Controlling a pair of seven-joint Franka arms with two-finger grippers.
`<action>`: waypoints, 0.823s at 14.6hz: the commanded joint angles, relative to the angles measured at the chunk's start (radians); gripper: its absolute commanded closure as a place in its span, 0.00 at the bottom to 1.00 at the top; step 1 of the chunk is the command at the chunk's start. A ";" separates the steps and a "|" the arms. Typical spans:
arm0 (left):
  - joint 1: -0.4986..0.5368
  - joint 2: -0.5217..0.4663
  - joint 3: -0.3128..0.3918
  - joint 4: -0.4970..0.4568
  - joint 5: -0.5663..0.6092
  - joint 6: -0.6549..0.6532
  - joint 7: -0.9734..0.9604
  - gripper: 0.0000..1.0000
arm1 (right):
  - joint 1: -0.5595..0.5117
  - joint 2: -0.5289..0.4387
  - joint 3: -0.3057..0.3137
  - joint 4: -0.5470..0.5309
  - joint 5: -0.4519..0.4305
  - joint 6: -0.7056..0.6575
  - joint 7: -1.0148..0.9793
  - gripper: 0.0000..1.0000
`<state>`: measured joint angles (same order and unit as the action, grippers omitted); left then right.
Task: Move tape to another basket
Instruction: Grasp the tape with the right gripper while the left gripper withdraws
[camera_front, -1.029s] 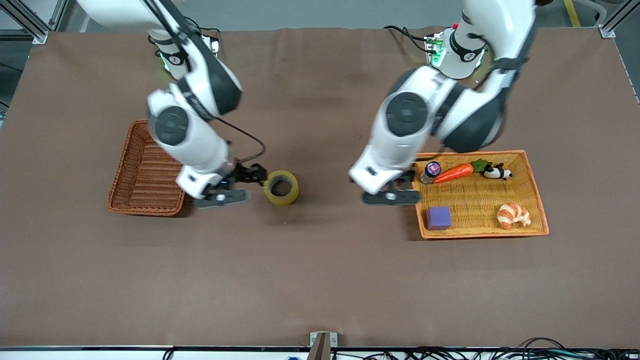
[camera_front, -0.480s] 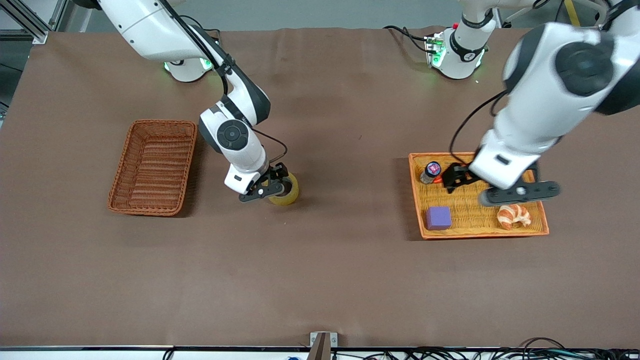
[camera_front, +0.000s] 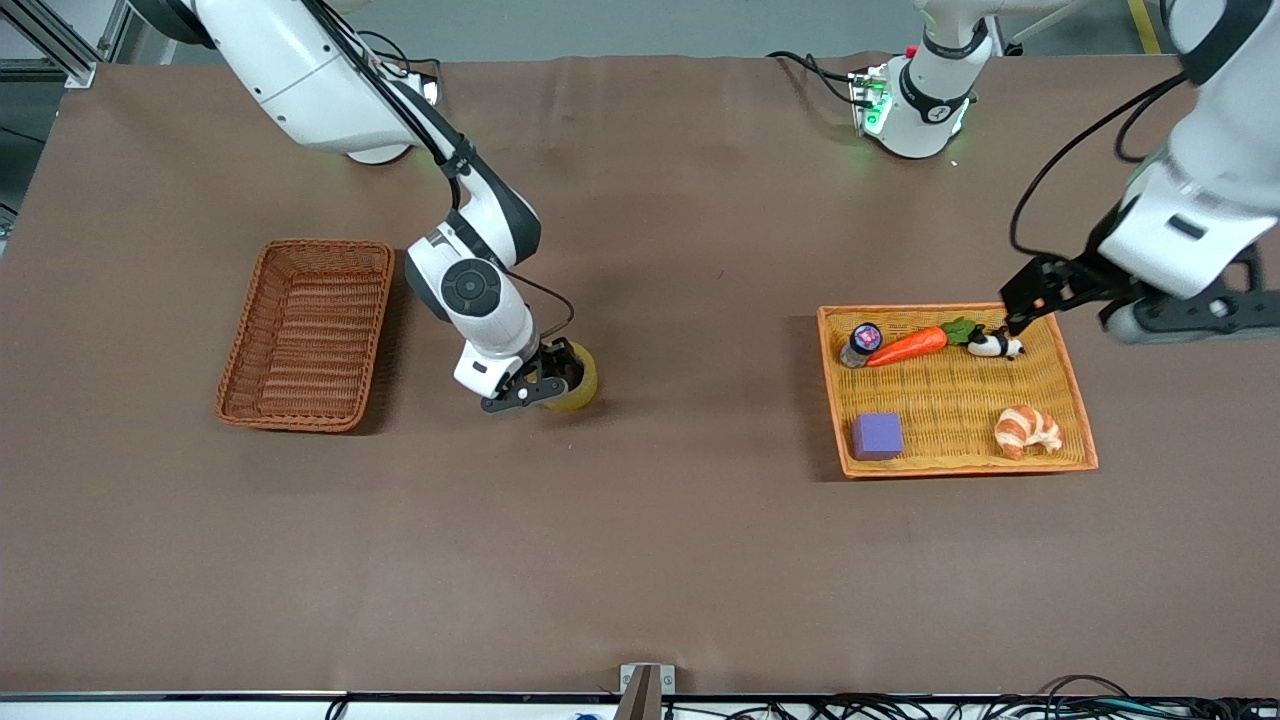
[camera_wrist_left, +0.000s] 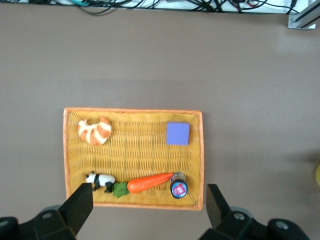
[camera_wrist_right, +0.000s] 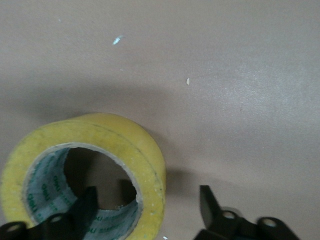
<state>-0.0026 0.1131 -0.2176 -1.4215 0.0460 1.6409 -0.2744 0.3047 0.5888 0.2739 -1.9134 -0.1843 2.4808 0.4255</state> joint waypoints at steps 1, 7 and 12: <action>-0.036 -0.071 0.095 -0.037 -0.072 -0.042 0.041 0.00 | -0.012 0.008 0.008 0.002 -0.032 0.004 0.029 0.57; -0.045 -0.118 0.145 -0.083 -0.071 -0.116 0.217 0.00 | -0.013 0.003 0.010 0.030 -0.032 -0.061 0.090 1.00; -0.037 -0.153 0.135 -0.154 -0.057 -0.098 0.195 0.00 | -0.114 -0.242 -0.039 0.090 0.018 -0.436 -0.005 1.00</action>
<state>-0.0387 0.0091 -0.0834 -1.5173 -0.0106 1.5293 -0.0691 0.2613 0.4893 0.2486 -1.7838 -0.1897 2.1327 0.4855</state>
